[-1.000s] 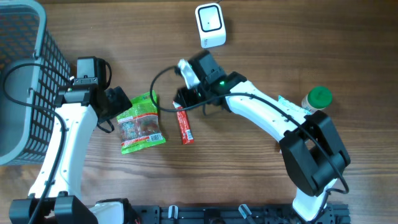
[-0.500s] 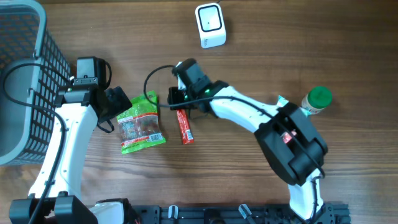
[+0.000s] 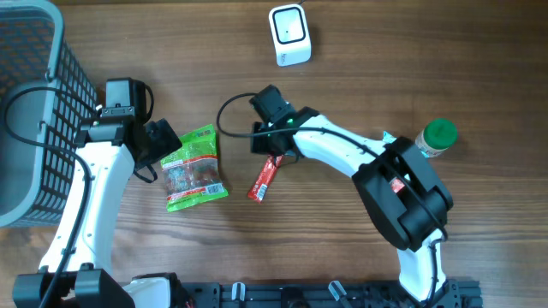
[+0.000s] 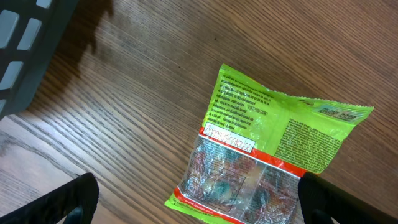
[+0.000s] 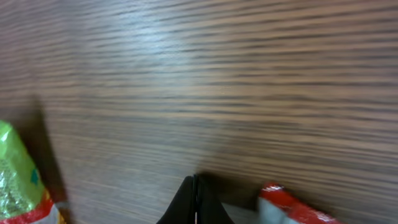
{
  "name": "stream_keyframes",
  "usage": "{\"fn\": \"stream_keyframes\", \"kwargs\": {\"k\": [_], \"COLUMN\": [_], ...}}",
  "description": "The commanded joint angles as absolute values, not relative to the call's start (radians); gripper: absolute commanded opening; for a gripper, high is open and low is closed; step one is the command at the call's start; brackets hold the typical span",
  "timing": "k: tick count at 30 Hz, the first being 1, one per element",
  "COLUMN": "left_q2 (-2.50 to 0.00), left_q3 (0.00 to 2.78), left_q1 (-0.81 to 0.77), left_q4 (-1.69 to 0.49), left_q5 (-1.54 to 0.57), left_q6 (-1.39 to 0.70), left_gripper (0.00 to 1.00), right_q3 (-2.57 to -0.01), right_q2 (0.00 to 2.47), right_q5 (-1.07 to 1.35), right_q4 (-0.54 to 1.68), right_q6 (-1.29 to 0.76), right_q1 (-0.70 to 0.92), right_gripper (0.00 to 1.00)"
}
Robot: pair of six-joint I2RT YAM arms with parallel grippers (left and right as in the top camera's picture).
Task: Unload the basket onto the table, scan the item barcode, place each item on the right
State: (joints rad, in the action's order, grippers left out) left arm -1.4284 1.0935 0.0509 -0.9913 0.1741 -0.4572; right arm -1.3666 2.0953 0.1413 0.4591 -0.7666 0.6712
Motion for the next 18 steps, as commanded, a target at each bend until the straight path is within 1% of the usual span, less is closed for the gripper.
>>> {"fn": "stream_keyframes", "kwargs": {"k": [1, 4, 9, 10, 14, 16, 18], "left_q2": [-1.425, -1.425, -1.425, -1.425, -1.425, -1.425, -1.425], "left_q3": [1.108, 1.108, 1.108, 1.107, 1.108, 1.107, 1.107], "left_q1": [0.056, 0.056, 0.056, 0.056, 0.056, 0.056, 0.055], "left_q4": [-0.992, -0.992, -0.992, -0.992, -0.992, -0.992, -0.992], "left_q5": [0.172, 0.172, 0.172, 0.172, 0.172, 0.172, 0.172], "left_q6": [-0.449, -0.449, -0.449, -0.449, -0.449, -0.449, -0.449], "left_gripper": [1.0, 1.0, 1.0, 1.0, 1.0, 1.0, 1.0], "right_q3": [-1.361, -1.361, -1.36, -1.36, -1.36, -1.359, -1.363], "right_q2": [2.093, 2.066, 2.052, 2.053, 2.053, 2.053, 2.046], "right_q5": [0.152, 0.155, 0.154, 0.153, 0.162, 0.161, 0.133], "right_q4": [0.535, 0.617, 0.834, 0.88, 1.013, 1.063, 1.06], "right_q6": [-0.812, -0.782, -0.629, -0.61, -0.521, -0.426, -0.392], "right_q1": [0.617, 0.567, 0.496, 0.49, 0.495, 0.51, 0.51], "right_gripper": [0.05, 0.06, 0.07, 0.09, 0.09, 0.09, 0.07]}}
